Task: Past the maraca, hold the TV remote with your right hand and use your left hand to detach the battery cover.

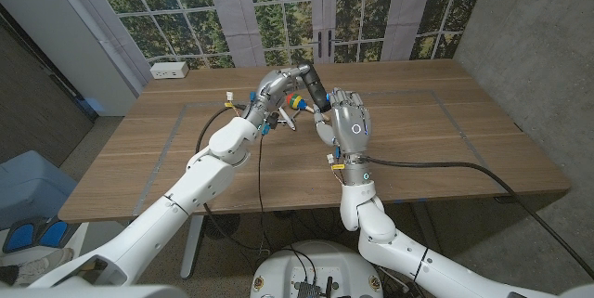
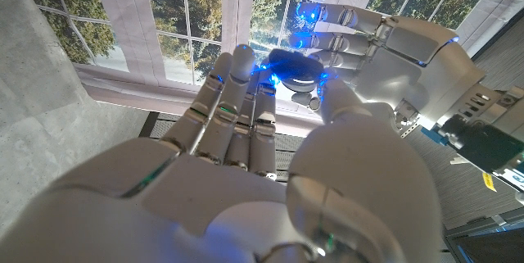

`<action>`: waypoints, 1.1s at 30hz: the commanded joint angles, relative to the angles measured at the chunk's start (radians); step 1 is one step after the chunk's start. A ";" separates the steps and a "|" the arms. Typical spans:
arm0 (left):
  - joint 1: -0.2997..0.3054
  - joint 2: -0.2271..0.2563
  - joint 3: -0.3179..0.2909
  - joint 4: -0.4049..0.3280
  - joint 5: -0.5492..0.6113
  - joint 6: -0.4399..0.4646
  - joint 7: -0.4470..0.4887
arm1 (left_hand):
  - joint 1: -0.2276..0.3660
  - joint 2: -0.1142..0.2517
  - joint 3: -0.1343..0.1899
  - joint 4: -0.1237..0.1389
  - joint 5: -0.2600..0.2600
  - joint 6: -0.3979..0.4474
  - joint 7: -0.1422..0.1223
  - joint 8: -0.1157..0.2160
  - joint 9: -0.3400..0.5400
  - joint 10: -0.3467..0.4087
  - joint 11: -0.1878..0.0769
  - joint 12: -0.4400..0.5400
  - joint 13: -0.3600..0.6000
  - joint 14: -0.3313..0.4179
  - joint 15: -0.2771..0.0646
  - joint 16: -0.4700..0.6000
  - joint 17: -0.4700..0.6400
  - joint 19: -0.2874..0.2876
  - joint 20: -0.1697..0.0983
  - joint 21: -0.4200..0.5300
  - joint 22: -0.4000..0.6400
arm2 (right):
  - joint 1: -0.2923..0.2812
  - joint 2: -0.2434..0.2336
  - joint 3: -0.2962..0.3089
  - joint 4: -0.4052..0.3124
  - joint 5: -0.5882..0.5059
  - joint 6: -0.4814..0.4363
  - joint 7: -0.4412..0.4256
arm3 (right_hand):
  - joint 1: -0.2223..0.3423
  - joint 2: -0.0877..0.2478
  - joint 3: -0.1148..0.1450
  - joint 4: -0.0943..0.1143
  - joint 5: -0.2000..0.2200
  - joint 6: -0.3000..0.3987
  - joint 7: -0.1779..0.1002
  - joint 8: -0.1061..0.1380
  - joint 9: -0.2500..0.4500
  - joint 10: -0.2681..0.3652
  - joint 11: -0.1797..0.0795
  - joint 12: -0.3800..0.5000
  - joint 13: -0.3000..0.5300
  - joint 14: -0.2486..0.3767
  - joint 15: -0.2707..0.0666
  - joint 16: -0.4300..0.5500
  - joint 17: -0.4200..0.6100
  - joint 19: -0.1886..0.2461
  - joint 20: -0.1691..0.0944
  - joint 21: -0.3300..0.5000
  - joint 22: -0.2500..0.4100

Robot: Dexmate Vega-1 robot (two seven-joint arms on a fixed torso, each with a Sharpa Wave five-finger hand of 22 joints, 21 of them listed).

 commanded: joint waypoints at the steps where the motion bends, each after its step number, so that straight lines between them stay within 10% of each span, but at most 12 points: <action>1: 0.016 -0.029 -0.006 0.004 0.072 -0.032 0.088 | -0.113 0.055 0.198 0.149 -0.004 -0.023 -0.020 0.014 0.204 -0.123 -0.087 -0.075 -0.035 -0.036 -0.110 -0.001 0.010 0.004 0.004 0.011 0.000 | -0.001 0.002 0.003 0.011 -0.002 0.000 0.007 | 0.086 0.077 0.011 -0.002 0.006 0.209 -0.201 0.008 0.010 0.238 -0.226 -0.004 0.003 0.001 -0.142 0.004 0.003 -0.004 -0.012 0.006 0.001; 12: 0.018 -0.096 -0.016 0.071 0.080 -0.143 0.105 | -0.113 0.066 0.191 0.055 -0.004 -0.034 -0.038 -0.099 0.101 -0.245 -0.075 -0.165 -0.103 -0.050 -0.107 0.004 0.000 -0.012 0.005 0.011 -0.005 | 0.010 0.010 0.000 0.022 0.000 -0.002 0.016 | 0.084 0.076 0.012 -0.001 0.007 0.210 -0.203 0.009 0.010 0.239 -0.227 -0.007 0.006 0.000 -0.142 0.003 0.003 -0.009 -0.013 0.012 0.000; 33: -0.006 -0.132 -0.042 0.140 -0.071 -0.198 -0.020 | -0.123 0.089 0.189 0.035 -0.003 0.005 -0.023 -0.143 0.046 -0.210 -0.085 -0.173 -0.139 -0.038 -0.116 0.018 0.005 -0.023 -0.005 0.010 -0.006 | 0.029 0.039 -0.001 0.025 0.017 -0.027 0.040 | 0.083 0.077 0.016 -0.001 0.007 0.211 -0.204 0.009 0.010 0.243 -0.228 -0.012 0.011 0.003 -0.143 0.002 0.002 -0.013 -0.014 0.026 -0.001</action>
